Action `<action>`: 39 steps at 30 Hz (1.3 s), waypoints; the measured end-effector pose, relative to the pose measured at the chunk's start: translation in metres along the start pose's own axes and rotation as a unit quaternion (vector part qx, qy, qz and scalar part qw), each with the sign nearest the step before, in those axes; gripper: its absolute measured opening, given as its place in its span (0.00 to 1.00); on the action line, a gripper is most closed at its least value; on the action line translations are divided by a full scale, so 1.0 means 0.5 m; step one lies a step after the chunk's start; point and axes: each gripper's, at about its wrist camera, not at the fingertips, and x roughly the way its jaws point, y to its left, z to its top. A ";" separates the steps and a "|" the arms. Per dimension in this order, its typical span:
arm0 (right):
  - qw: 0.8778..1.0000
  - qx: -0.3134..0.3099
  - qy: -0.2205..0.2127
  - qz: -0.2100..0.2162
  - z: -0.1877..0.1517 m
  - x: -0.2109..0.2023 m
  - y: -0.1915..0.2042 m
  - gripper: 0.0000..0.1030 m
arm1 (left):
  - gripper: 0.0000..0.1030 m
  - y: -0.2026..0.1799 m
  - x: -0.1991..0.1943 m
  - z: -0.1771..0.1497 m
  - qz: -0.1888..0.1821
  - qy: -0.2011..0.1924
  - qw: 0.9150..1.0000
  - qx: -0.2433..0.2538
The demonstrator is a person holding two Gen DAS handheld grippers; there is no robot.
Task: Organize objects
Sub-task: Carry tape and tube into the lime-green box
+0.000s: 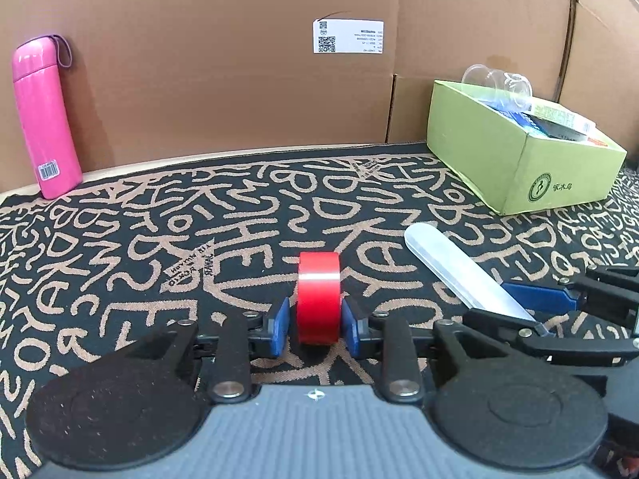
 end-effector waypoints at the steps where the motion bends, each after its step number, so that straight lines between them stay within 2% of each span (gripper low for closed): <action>1: 1.000 0.000 0.000 0.000 0.000 0.000 0.000 0.33 | 0.29 -0.001 0.000 0.000 0.001 0.000 1.000 0.001; 3: 1.000 0.001 0.000 0.001 0.001 -0.001 -0.002 0.33 | 0.29 -0.003 0.000 0.001 0.002 0.001 1.000 0.002; 6: 1.000 0.005 -0.003 0.008 0.000 -0.005 -0.007 0.26 | 0.23 -0.008 -0.003 0.002 0.001 0.004 1.000 0.004; 9: 1.000 0.009 -0.005 0.015 -0.002 -0.009 -0.012 0.26 | 0.19 -0.013 -0.004 0.001 0.003 0.004 1.000 0.009; 18: 0.998 0.039 -0.015 0.040 -0.014 -0.031 -0.029 0.26 | 0.19 -0.014 -0.011 0.000 0.002 0.009 1.000 0.009; 22: 0.994 0.076 -0.024 0.072 -0.024 -0.050 -0.050 0.26 | 0.19 -0.019 -0.027 0.000 -0.012 0.012 1.000 0.002; 27: 0.988 0.115 -0.053 0.085 -0.034 -0.094 -0.087 0.26 | 0.19 -0.048 -0.059 0.025 -0.034 -0.004 0.999 0.015; 33: 0.981 0.137 -0.119 0.066 -0.019 -0.168 -0.157 0.26 | 0.19 -0.126 -0.091 0.103 -0.089 -0.047 0.994 0.033; 39: 0.973 0.133 -0.187 -0.008 0.029 -0.243 -0.263 0.26 | 0.19 -0.253 -0.081 0.206 -0.153 -0.086 0.983 0.048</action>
